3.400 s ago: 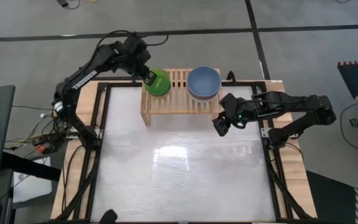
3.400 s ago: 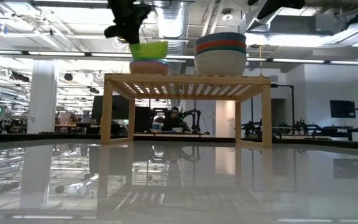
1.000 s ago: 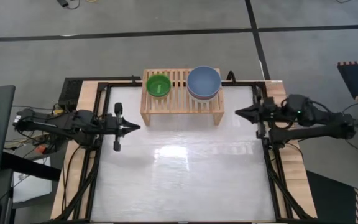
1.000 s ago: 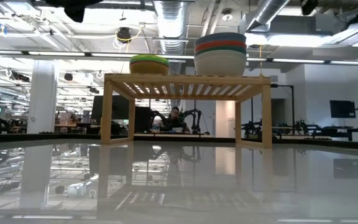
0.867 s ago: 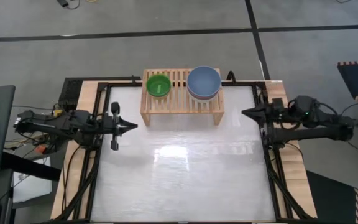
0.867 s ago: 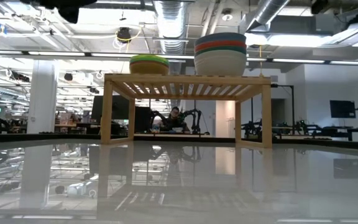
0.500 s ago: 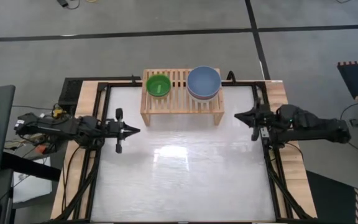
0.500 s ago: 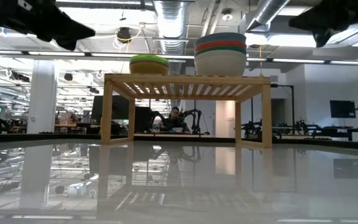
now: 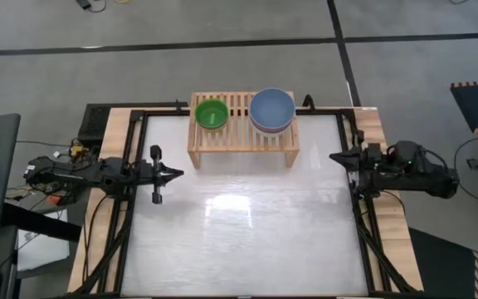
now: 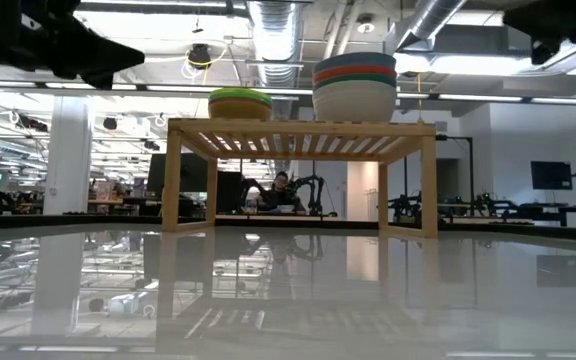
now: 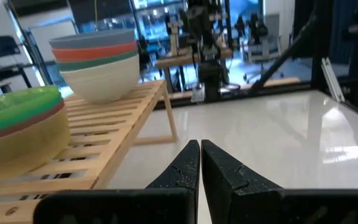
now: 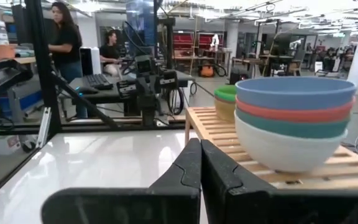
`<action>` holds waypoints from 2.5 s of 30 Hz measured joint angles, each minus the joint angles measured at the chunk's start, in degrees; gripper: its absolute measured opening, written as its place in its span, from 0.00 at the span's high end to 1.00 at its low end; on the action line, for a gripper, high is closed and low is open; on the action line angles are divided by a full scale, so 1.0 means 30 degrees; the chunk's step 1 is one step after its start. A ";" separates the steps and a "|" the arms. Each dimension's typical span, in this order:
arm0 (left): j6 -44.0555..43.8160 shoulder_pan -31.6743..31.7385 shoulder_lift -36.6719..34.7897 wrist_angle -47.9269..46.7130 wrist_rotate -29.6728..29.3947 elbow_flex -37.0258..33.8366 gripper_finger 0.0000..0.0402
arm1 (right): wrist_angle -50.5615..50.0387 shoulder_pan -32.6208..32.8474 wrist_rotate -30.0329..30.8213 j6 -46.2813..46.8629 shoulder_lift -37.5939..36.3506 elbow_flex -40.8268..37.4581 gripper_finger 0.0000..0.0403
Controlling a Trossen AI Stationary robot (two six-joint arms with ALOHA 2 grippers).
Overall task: Place and stack bowls onto a shelf
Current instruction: Return to Home Position
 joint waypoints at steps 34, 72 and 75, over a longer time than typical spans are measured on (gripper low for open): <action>-0.1682 0.2120 0.0087 0.4950 0.1678 -0.3120 0.99 | 0.9196 0.0044 -0.2366 0.4077 -0.0243 -0.8510 0.95; -0.1496 0.2980 -0.4111 -0.2220 0.4036 -0.3141 0.99 | 0.7647 -0.1515 -0.3024 0.2339 -0.0291 -0.8553 0.94; -0.1083 0.2980 -0.3539 -0.2080 0.4036 -0.3141 0.99 | 0.7719 -0.1501 -0.3024 0.2446 -0.0287 -0.8553 0.94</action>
